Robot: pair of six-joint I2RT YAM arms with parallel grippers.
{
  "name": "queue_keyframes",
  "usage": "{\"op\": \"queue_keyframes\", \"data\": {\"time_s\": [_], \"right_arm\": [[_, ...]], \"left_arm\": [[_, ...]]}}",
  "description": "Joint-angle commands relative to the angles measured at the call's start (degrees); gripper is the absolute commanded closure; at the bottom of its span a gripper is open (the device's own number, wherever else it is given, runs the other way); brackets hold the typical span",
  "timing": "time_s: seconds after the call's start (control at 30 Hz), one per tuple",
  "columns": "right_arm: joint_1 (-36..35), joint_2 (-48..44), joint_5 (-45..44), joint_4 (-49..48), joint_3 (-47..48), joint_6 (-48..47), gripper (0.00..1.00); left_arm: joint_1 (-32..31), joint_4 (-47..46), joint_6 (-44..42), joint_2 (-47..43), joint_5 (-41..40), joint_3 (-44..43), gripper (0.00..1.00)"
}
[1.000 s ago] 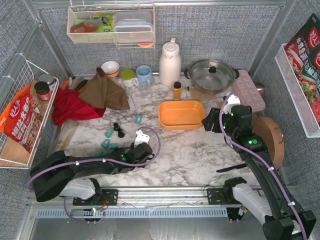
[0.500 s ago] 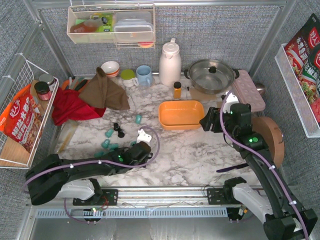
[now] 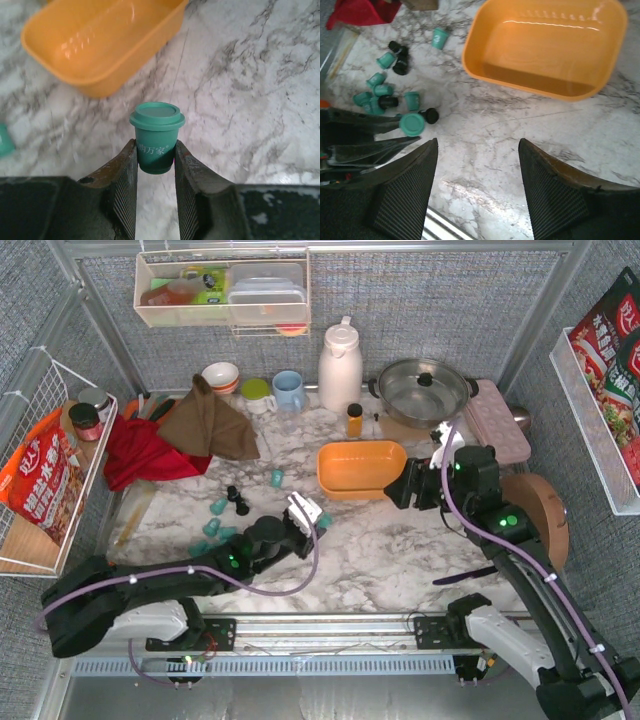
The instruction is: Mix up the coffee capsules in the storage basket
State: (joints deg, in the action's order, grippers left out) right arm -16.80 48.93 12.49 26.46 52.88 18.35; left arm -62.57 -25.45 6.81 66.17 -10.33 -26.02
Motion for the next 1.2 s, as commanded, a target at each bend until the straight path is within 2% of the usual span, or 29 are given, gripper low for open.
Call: {"op": "queue_keyframes", "data": {"time_s": [0.0,0.17,0.43,0.77,1.17], "right_arm": [[-1.80,-0.43,4.18,-5.25,-1.38,3.40,0.29],[-3.88,-1.37,5.87,-12.20,-4.45,6.22,0.24],[-5.84,-1.29,7.72,-18.11,-7.96,5.85,0.24],[-6.26,-0.58,6.33,-16.97,-8.08,3.44,0.31],[-7.50,1.44,5.83,-15.53,-7.71,3.12,0.37]], "left_arm": [[0.07,-24.07,-13.70,6.46,5.40,0.04,0.78],[0.73,-31.16,-17.95,17.12,10.87,-6.19,0.79],[2.80,-41.54,-14.54,24.91,19.25,-9.68,0.79],[2.88,-44.84,-11.22,25.88,22.10,-9.30,0.79],[2.89,-43.12,-11.82,26.07,20.99,-11.24,0.79]]}}
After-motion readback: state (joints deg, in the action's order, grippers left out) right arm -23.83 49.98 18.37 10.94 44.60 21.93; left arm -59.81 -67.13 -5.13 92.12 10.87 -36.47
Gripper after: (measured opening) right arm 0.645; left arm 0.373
